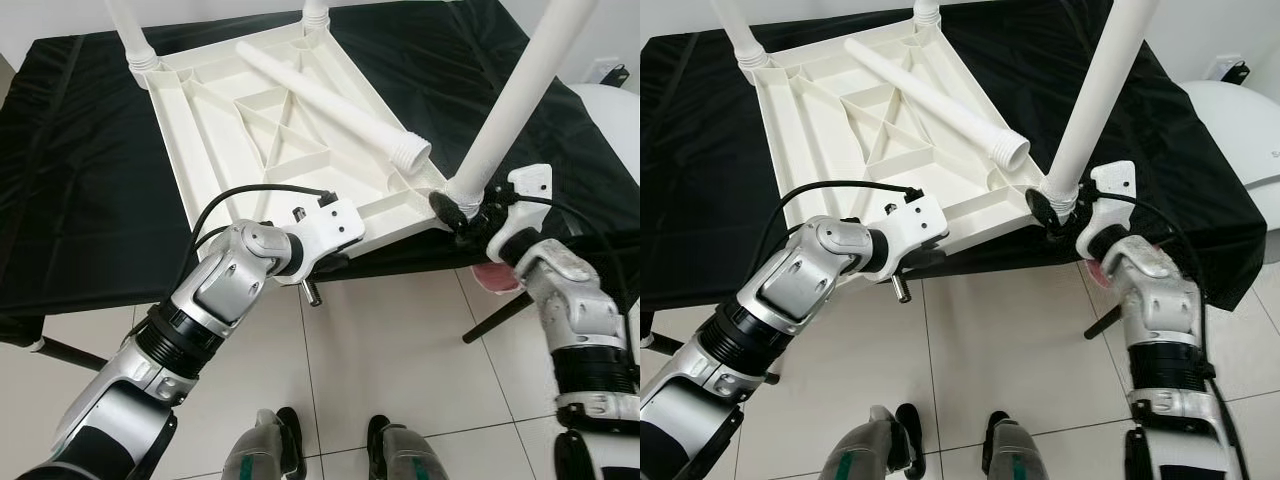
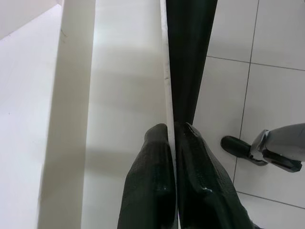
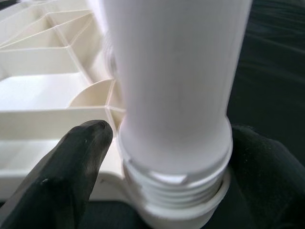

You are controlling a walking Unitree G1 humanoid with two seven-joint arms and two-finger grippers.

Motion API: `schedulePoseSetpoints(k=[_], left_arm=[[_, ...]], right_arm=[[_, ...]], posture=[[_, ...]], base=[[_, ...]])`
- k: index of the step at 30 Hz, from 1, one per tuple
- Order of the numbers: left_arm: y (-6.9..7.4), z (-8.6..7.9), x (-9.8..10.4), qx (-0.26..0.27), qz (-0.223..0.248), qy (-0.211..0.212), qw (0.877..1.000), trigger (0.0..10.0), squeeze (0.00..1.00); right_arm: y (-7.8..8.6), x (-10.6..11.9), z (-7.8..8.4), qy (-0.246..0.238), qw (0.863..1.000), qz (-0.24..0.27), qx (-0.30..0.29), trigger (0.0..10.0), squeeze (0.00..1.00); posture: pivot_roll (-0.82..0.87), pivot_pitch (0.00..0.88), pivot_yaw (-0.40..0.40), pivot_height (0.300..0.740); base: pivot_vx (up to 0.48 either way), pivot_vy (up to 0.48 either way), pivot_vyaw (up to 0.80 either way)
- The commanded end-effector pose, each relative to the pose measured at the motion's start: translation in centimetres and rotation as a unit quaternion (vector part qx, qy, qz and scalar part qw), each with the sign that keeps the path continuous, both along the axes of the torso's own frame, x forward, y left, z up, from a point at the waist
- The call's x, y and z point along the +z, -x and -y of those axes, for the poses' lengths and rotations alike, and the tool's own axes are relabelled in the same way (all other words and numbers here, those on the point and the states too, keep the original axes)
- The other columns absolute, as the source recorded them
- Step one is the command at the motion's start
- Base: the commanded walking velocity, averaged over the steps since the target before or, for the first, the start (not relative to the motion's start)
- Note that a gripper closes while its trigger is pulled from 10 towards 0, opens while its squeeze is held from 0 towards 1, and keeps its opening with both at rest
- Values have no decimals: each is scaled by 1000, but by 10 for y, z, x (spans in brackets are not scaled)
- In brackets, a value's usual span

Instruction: Building children table

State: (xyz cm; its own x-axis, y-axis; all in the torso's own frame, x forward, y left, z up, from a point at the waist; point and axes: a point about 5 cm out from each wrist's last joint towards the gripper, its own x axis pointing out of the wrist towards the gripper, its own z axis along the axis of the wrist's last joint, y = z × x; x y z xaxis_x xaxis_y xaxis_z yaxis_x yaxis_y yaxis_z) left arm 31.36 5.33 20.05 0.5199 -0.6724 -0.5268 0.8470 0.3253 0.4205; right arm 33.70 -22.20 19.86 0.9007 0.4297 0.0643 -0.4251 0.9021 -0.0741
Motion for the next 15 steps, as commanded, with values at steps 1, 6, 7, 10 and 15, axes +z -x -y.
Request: schedulePoseSetpoints(k=[1,6,7,10,15], left_arm=[[-5,-5,11,29,44,-2,999,10000,0],[-4,-5,11,29,44,-2,999,10000,0],[-4,-6,10,28,43,-2,999,10000,0],[-4,-6,10,28,44,-3,999,10000,0],[-3,-6,10,27,44,-4,999,10000,0]], right_arm=[[3,-8,1,-3,1000,-12,21,10000,0],[4,-6,6,15,999,-10,49,10000,0],[3,-4,8,26,998,-5,56,10000,0],[1,-3,9,28,998,-2,60,10000,0],[-6,2,14,44,997,9,60,10000,0]], posture=[[-118,191,68,740],[-117,183,69,740],[-117,181,68,740],[-118,181,68,740],[-117,178,68,740]], base=[[0,0,0],[0,0,0],[0,0,0],[0,0,0],[0,0,0]])
